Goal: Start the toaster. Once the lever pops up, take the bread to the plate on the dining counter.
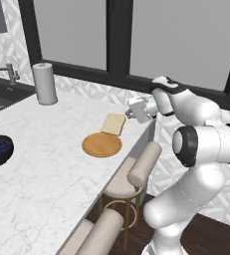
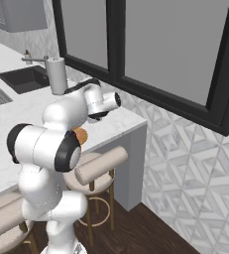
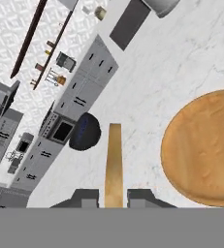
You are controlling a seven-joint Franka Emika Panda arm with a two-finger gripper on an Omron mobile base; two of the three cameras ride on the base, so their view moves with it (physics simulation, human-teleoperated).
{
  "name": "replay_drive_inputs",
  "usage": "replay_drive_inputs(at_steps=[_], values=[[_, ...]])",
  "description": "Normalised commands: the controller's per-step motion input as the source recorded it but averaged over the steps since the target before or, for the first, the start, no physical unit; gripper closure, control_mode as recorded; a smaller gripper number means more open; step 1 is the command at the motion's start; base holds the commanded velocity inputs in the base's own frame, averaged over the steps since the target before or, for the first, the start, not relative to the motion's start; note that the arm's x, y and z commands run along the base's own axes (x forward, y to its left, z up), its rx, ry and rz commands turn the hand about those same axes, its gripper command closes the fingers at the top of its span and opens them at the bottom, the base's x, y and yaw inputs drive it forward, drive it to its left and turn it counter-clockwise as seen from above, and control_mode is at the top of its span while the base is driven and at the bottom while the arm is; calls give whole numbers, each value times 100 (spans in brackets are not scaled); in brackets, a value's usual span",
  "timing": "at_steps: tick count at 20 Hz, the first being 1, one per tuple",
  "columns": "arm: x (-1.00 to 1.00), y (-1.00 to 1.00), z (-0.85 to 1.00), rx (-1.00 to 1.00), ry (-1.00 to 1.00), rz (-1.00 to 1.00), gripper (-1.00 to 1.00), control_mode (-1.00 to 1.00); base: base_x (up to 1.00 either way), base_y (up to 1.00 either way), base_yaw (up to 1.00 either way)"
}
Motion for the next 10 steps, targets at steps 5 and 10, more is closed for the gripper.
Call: replay_drive_inputs(at_steps=[5,10], values=[[68,16,-43,-2,0,16,100,-100,0,0,0],[60,1,-54,-2,0,13,100,-100,0,0,0]])
